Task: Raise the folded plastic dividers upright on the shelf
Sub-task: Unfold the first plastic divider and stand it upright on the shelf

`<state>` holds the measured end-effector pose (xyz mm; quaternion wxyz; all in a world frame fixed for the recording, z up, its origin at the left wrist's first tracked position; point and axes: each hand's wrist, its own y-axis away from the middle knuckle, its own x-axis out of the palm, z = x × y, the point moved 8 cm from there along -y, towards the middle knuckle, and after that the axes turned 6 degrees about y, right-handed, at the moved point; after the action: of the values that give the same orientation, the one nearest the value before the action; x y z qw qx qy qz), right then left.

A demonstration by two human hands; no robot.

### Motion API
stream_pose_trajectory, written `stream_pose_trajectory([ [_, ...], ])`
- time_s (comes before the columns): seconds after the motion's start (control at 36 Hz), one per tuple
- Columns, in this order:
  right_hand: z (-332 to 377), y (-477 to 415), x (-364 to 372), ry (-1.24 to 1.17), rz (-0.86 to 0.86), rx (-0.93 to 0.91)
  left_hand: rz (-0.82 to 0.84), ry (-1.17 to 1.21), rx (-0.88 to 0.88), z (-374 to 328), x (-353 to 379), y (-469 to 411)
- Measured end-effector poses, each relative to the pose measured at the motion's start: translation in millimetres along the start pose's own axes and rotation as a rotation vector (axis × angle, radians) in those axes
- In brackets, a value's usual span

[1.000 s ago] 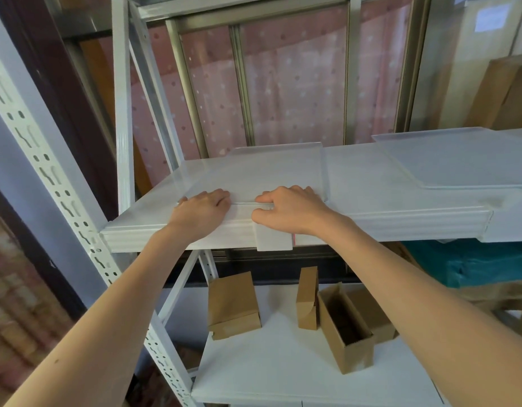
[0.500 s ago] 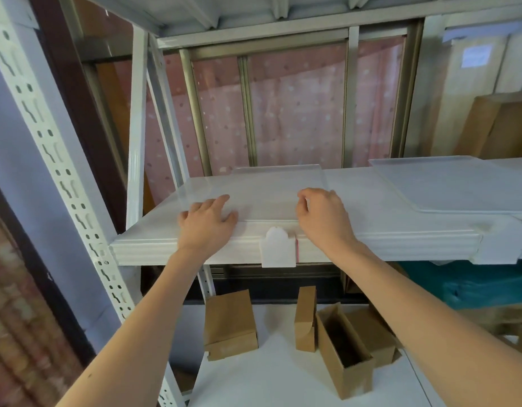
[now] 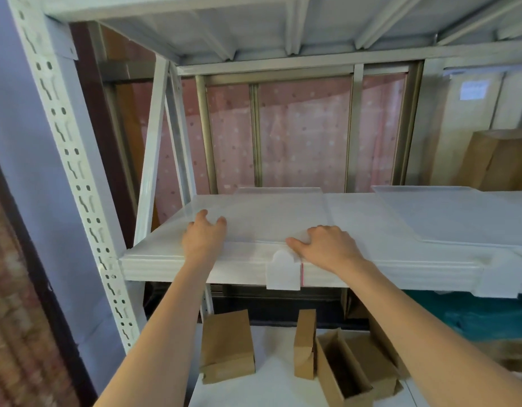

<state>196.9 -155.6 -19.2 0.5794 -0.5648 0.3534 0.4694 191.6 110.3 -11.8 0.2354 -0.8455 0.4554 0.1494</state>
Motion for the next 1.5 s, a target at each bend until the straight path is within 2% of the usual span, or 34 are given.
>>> stream_pose_trajectory([
  [0.11,2,1,-3,-0.038,0.020,-0.007,-0.039,0.846,-0.296,9,-11,6],
  [0.17,3,4,-6,-0.068,0.033,-0.011,-0.047,1.164,-0.417,10,-12,13],
  [0.25,7,12,-14,-0.091,0.015,-0.029,-0.061,1.298,-0.456,9,-21,17],
  [0.33,9,17,-19,-0.100,-0.022,-0.047,0.078,1.464,-0.498,-2,-24,23],
  [0.44,12,20,-23,-0.145,0.006,-0.064,0.340,1.278,-0.309,-39,-26,34],
  [0.56,32,23,-36,-0.285,0.089,-0.098,0.481,0.950,-0.017,-79,-27,48],
  [0.61,45,20,-44,-0.356,0.107,-0.108,0.559,0.869,0.142,-96,-24,54],
  [0.67,52,17,-54,-0.409,0.090,-0.102,0.628,0.781,0.225,-106,-17,61],
  [0.92,67,17,-73,-0.542,0.078,-0.070,0.716,0.301,0.252,-82,29,91],
  [1.11,72,23,-77,-0.574,0.114,-0.037,0.688,0.368,0.244,-82,27,88],
  [1.36,68,18,-69,-0.576,0.126,0.017,0.719,0.328,0.263,-80,34,96],
  [1.5,72,16,-67,-0.576,0.120,-0.006,0.678,0.154,0.436,-86,35,102],
])
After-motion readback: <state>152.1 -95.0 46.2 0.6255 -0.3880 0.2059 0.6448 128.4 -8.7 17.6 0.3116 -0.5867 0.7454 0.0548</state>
